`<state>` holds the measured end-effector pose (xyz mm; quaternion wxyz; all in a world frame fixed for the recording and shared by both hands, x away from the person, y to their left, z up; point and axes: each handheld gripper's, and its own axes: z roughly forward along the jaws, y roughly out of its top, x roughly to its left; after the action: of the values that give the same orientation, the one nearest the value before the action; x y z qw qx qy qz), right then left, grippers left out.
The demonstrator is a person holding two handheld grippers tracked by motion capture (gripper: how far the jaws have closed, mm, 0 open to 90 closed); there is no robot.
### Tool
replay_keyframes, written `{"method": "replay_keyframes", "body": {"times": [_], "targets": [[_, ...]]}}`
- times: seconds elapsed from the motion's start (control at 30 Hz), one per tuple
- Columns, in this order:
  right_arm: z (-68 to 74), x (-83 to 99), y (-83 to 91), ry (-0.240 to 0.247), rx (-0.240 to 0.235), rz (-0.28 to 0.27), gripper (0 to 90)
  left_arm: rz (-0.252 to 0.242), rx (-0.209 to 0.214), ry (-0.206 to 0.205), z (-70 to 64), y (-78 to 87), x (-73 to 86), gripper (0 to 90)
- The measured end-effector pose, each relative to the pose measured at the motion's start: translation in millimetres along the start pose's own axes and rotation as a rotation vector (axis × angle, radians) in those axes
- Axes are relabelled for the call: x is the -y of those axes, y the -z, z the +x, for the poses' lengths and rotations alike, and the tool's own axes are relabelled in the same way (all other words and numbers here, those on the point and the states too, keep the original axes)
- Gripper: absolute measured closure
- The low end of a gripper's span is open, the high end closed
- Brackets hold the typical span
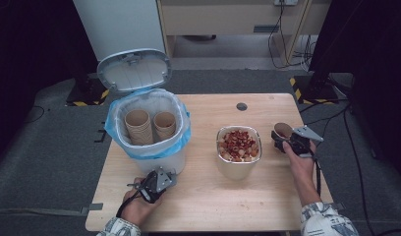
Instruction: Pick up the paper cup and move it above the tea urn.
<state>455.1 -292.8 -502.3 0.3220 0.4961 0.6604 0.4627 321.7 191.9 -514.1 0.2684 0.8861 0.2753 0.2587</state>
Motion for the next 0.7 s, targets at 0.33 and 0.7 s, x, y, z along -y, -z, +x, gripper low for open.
{"method": "replay_keyframes", "body": {"times": [0.33,0.7], "targets": [[-1.9,-26.3,18.4,0.056,-0.027,-0.022,30.7,-0.004,-0.001,0.001,0.1,-0.2,0.0,89.8],[-5.2,-50.8,25.7,0.113,-0.052,-0.017,30.9,-0.001,0.003,0.001,1.0,0.1,0.1,89.8]]}}
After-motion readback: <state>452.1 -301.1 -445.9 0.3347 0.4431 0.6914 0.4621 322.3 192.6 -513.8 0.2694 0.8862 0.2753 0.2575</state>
